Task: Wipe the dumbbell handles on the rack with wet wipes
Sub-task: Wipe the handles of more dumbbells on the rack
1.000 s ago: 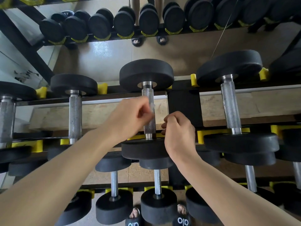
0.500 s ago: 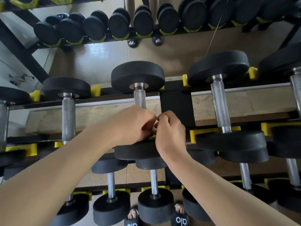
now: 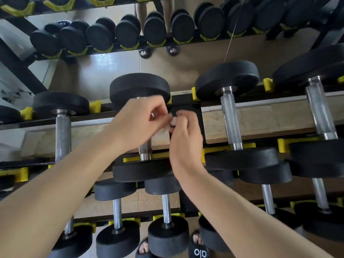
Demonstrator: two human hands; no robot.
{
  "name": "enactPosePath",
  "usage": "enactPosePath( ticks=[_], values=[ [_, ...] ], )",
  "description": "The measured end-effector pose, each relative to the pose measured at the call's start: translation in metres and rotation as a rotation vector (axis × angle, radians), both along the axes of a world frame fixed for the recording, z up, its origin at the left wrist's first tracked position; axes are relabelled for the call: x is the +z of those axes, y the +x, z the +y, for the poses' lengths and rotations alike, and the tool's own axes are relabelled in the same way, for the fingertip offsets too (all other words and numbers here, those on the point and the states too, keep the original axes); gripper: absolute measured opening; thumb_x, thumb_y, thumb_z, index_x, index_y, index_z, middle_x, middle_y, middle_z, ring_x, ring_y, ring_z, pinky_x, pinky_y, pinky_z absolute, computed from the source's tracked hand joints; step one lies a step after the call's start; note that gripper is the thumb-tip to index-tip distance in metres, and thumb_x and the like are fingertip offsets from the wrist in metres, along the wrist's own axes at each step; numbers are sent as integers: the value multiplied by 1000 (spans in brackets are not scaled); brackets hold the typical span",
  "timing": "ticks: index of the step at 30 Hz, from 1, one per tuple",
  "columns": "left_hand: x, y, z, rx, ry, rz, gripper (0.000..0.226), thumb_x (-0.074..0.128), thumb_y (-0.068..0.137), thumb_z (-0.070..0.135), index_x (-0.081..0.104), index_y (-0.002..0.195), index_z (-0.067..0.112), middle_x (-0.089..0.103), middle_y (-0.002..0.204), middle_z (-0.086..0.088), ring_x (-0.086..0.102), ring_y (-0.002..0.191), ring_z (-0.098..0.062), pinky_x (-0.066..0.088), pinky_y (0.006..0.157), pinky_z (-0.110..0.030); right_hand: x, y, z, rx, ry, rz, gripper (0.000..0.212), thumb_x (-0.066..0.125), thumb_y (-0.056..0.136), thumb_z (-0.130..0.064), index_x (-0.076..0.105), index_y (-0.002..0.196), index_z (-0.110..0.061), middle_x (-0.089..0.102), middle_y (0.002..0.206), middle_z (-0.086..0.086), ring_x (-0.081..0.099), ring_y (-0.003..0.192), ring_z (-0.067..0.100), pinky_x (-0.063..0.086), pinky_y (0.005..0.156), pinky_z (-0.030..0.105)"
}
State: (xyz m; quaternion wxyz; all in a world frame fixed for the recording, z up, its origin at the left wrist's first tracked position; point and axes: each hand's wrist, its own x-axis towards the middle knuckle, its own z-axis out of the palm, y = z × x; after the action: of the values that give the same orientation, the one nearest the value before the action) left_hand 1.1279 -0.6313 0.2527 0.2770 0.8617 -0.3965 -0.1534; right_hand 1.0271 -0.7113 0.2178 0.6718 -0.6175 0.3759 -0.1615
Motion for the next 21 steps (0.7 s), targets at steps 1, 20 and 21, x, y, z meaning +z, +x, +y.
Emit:
enactPosePath(
  ticks=[1, 20, 21],
  values=[
    [5, -3, -7, 23, -85, 78, 14, 66, 97, 35, 65, 89, 23, 68, 76, 8, 65, 66, -10, 54, 62, -26, 9, 2, -9, 6, 41, -31, 22, 36, 105, -29, 58, 110, -31, 64, 100, -8, 62, 93, 7, 52, 75, 27],
    [-7, -47, -100, 2, -120, 72, 83, 60, 98, 36, 6, 162, 29, 14, 167, 0, 15, 153, -20, 18, 118, -29, 43, -48, -168, 34, -153, 324, 53, 78, 79, -38, 58, 125, -19, 66, 113, -2, 67, 104, 18, 54, 95, 42],
    [-11, -49, -101, 4, -96, 90, 87, 60, 98, 38, 2, 162, 29, 8, 169, 0, 11, 155, -22, 18, 122, -34, 39, -49, -170, 50, -104, 329, 58, 79, 77, -35, 59, 128, -19, 67, 115, -1, 65, 107, 19, 52, 98, 44]
  ],
)
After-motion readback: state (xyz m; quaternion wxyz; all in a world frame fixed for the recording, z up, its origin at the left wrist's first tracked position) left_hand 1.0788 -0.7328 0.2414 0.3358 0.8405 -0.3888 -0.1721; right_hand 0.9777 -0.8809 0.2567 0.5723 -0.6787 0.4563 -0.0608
